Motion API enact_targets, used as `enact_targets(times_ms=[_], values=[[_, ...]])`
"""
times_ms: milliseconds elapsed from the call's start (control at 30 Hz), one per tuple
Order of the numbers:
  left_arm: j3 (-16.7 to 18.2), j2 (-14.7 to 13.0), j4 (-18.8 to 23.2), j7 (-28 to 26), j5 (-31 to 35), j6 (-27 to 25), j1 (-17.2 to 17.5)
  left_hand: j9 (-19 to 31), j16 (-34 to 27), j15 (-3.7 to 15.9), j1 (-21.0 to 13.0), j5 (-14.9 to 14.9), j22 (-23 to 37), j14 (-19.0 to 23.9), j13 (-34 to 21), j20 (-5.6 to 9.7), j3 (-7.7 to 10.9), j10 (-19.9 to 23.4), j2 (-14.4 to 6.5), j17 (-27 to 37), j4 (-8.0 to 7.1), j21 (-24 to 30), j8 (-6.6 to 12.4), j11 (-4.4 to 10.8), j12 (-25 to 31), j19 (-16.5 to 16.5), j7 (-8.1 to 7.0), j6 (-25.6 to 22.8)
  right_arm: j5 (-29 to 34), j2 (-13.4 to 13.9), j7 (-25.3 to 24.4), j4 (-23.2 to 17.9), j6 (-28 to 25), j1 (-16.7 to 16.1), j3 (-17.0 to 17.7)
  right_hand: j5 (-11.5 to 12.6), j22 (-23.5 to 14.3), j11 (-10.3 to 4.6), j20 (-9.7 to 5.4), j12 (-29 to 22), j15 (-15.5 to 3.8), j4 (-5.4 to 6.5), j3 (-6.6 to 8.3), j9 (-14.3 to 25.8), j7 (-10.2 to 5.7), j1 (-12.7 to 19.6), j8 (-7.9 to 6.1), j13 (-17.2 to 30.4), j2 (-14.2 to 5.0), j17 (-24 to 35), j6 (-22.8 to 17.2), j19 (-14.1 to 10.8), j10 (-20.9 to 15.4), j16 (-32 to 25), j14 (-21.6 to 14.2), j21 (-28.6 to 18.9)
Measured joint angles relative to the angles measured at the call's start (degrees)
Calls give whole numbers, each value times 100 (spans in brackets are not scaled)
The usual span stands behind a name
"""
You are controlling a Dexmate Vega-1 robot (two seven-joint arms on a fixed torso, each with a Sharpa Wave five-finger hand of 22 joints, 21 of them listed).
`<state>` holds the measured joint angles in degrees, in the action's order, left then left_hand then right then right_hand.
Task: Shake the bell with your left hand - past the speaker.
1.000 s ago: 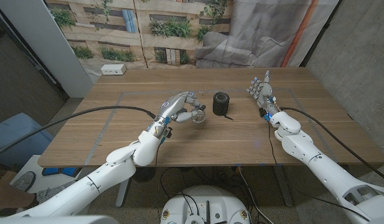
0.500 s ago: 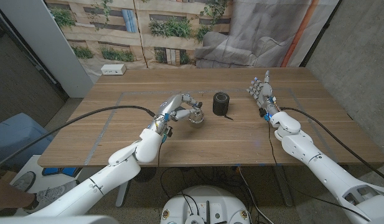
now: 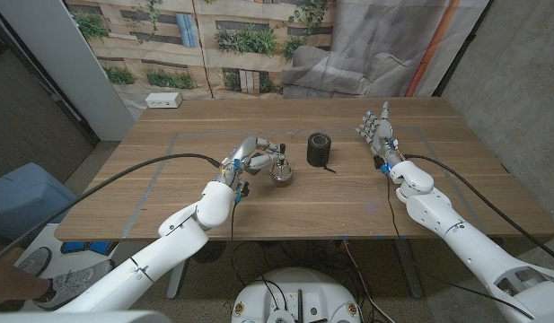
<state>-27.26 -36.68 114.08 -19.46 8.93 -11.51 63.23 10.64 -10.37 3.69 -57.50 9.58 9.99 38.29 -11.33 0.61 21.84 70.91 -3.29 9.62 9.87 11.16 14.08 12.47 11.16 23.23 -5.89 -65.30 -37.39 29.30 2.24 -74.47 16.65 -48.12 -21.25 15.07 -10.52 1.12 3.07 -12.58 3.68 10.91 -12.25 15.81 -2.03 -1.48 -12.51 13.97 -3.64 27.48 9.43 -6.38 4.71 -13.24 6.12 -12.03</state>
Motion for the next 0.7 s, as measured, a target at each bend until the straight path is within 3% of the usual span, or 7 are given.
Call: enact_targets(times_ms=[700], values=[[104, 62, 520, -15, -1608, -1297, -36, 0, 0, 0, 23, -6, 0, 0, 2, 0, 2, -2, -21, -13, -2, 0, 0, -2, -1, 0, 30, 30, -1, 2, 2, 1, 0, 0, 2, 0, 0, 0, 0, 0, 0, 0, 0, 0, 0, 0, 0, 0, 0, 0, 0, 0, 0, 0, 0, 0]])
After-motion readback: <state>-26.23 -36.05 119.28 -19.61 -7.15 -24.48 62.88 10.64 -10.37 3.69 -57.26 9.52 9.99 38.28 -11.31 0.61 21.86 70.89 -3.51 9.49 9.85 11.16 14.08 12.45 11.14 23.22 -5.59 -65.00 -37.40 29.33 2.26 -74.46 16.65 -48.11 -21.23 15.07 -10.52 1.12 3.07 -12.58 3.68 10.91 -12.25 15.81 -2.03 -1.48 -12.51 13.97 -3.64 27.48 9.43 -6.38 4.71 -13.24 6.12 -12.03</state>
